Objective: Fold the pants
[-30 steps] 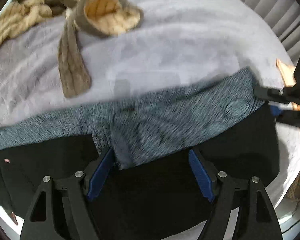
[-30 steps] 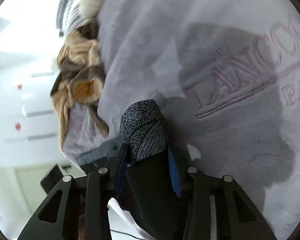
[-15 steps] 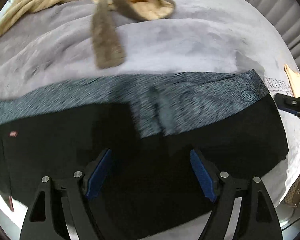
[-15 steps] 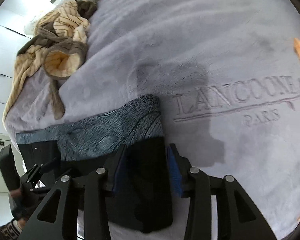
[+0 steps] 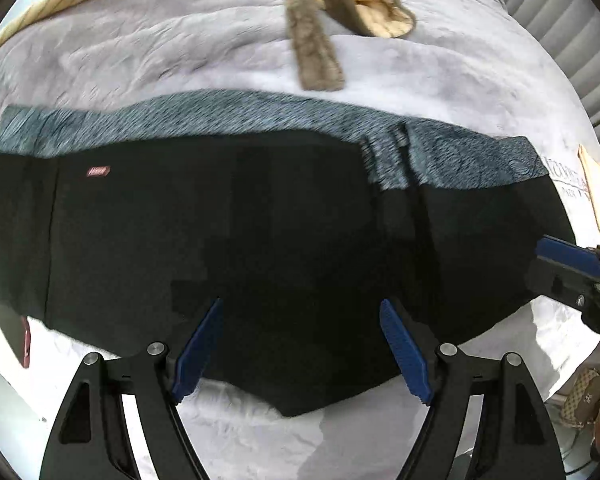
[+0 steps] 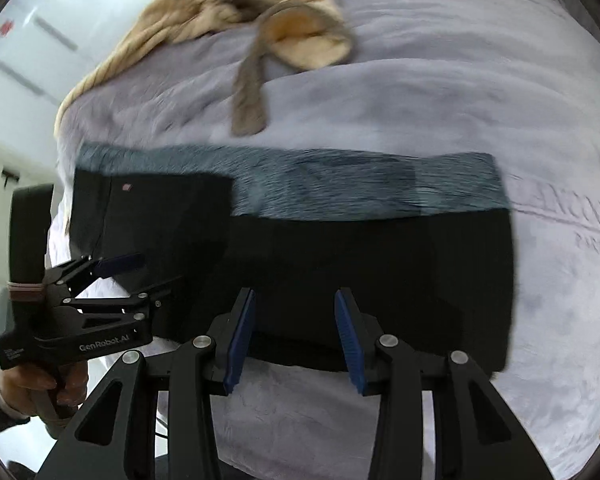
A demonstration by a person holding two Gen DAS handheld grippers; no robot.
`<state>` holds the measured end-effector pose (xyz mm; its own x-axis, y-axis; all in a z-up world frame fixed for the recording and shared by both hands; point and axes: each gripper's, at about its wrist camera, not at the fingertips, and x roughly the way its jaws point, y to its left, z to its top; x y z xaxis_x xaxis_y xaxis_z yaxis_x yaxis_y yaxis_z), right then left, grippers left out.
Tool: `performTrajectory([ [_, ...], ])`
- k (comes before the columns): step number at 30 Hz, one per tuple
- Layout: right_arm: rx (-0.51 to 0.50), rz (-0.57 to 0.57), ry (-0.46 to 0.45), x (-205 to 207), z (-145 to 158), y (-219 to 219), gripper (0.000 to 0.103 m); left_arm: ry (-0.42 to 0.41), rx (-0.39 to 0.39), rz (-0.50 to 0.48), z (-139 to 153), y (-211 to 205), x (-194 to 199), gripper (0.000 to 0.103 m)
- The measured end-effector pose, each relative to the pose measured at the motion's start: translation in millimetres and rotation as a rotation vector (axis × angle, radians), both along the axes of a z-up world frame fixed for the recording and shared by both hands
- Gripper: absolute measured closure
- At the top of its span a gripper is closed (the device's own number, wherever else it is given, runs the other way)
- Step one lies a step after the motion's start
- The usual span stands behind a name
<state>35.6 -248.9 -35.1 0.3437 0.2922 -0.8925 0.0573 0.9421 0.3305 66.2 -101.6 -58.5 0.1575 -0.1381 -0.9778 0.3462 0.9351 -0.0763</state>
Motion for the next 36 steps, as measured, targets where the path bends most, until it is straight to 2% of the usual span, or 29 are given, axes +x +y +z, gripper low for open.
performTrajectory([
  [2, -0.028, 0.109, -0.013, 2.9, 1.6, 21.6, 0.058, 0.002, -0.001, 0.015, -0.8, 14.2, -4.6, 0.023],
  [5, -0.236, 0.300, -0.047, -1.4, -2.2, 64.3, 0.057, 0.007, -0.002, 0.032, -3.0, 33.7, -10.1, 0.023],
  [7, -0.332, 0.351, -0.049, -0.6, -10.9, 78.4, 0.057, 0.011, -0.003, 0.044, -4.6, 40.3, -15.0, 0.023],
  [10, -0.426, 0.393, -0.024, 3.5, -31.4, 87.1, 0.057, 0.012, -0.001, 0.053, -5.8, 49.4, -17.0, 0.023],
  [11, -0.421, 0.392, -0.014, 5.1, -34.9, 85.1, 0.060, 0.011, -0.002, 0.056, -5.1, 53.6, -17.9, 0.023],
  [12, -0.395, 0.387, -0.012, 4.6, -34.1, 83.9, 0.075, 0.009, -0.003, 0.058, -4.0, 56.6, -18.3, 0.023],
  [13, -0.367, 0.379, -0.009, 5.5, -31.7, 81.6, 0.083, 0.007, -0.004, 0.061, -2.8, 63.2, -17.4, 0.023],
  [14, -0.360, 0.369, -0.013, 5.6, -27.9, 80.3, 0.086, 0.005, -0.005, 0.063, -1.8, 67.8, -18.4, 0.023],
  [18, -0.294, 0.362, -0.025, 1.8, -13.0, 77.8, 0.089, 0.007, -0.007, 0.071, -4.2, 79.4, -17.3, 0.023],
  [22, -0.297, 0.398, 0.029, -6.2, -32.6, 85.1, 0.089, 0.026, 0.004, 0.083, -11.8, 80.8, -14.5, 0.023],
  [25, -0.283, 0.348, 0.044, -6.5, -38.3, 82.6, 0.089, 0.029, -0.002, 0.089, -11.6, 86.2, -15.6, 0.023],
  [27, -0.284, 0.338, 0.043, -3.6, -35.2, 81.6, 0.085, 0.025, -0.003, 0.083, -10.5, 88.4, -17.0, 0.023],
  [29, -0.300, 0.350, 0.041, -3.3, -30.5, 82.9, 0.083, 0.024, -0.003, 0.077, -8.9, 72.4, -16.4, 0.023],
  [31, -0.293, 0.356, 0.038, -2.7, -23.2, 82.3, 0.077, 0.022, -0.006, 0.072, -8.0, 67.3, -17.3, 0.023],
  [36, -0.192, 0.246, 0.015, 0.8, -0.5, 59.7, 0.048, 0.028, -0.002, 0.078, 6.6, 47.1, -26.4, 0.023],
])
